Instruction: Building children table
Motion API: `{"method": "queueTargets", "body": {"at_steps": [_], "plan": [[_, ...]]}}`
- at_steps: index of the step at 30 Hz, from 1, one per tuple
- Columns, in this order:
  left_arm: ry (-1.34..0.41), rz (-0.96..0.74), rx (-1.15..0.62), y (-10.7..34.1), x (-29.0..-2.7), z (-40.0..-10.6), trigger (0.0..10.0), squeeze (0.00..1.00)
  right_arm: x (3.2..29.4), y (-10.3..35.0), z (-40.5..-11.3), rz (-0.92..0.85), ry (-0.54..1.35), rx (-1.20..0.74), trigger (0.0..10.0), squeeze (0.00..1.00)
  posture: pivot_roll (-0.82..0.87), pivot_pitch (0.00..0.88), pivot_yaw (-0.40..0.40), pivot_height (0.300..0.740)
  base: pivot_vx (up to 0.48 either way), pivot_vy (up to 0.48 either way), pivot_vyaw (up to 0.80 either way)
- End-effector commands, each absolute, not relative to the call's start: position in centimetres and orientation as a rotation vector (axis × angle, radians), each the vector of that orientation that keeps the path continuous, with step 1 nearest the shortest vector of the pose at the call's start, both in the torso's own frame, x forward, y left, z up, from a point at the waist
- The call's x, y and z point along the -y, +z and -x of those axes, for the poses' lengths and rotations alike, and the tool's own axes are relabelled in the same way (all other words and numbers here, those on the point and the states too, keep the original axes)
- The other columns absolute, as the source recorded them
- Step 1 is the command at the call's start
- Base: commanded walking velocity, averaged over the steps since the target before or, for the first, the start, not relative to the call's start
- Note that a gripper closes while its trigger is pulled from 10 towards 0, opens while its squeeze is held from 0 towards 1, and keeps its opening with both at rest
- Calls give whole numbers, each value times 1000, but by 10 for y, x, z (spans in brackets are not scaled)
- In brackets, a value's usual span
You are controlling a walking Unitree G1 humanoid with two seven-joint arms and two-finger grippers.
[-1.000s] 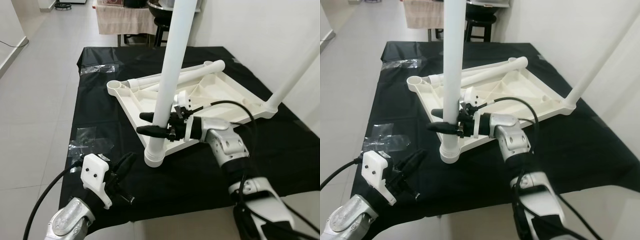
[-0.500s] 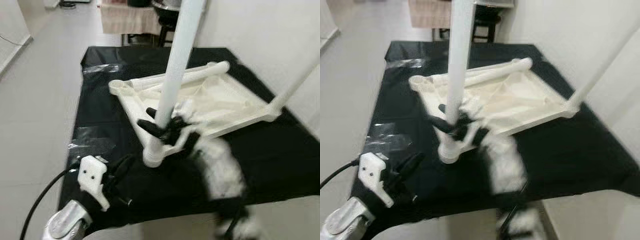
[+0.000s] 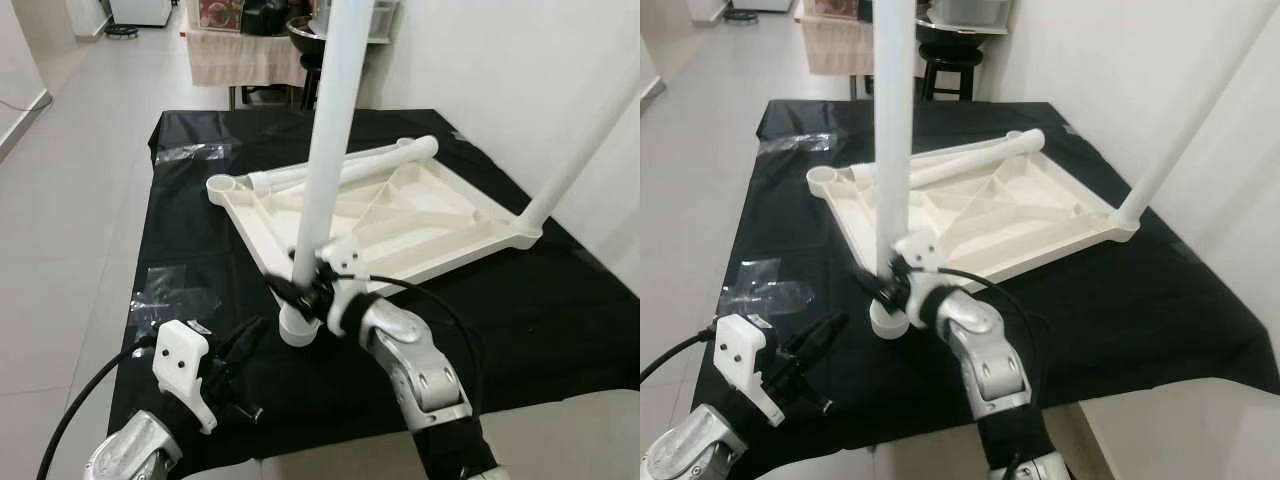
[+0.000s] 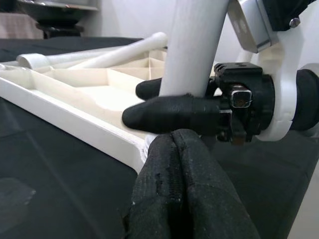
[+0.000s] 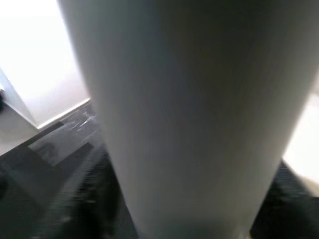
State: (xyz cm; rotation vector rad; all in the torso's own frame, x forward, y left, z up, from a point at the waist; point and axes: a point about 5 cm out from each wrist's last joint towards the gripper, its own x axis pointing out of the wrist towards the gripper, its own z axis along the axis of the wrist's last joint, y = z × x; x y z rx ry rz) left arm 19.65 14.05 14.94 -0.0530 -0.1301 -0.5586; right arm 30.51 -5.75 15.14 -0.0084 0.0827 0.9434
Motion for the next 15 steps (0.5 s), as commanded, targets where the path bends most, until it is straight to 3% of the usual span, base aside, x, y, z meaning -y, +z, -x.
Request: {"method": "queueTargets", "body": {"at_steps": [1,2,3,11,12,13,14,15], "plan": [[-568,54,123,149,-139,-197,10000,0,64,182,-313,82,1181,49,10000,1000,118,91,-96,740,0,0,0],[-568,54,123,149,-139,-197,10000,0,64,182,-313,82,1181,49,10000,1000,118,91,-96,740,0,0,0],[-569,54,123,149,-138,-197,10000,0,69,187,-318,126,1270,48,10000,0,116,87,-95,740,0,0,0],[-570,53,121,148,-138,-198,10000,0,87,205,-351,107,1377,-18,10000,0,132,77,-100,740,0,0,0],[-569,52,121,148,-138,-198,10000,0,89,204,-354,96,1388,-39,8980,0,133,77,-98,740,0,0,0],[-569,52,120,148,-137,-198,10000,0,90,203,-357,91,1394,-55,6784,0,133,77,-98,740,0,0,0],[-569,52,120,148,-137,-198,10000,0,90,203,-357,91,1394,-55,6784,0,133,77,-98,740,0,0,0],[-569,52,119,147,-137,-198,10000,0,91,200,-358,72,1398,-74,2667,0,131,78,-93,740,0,0,0]]}}
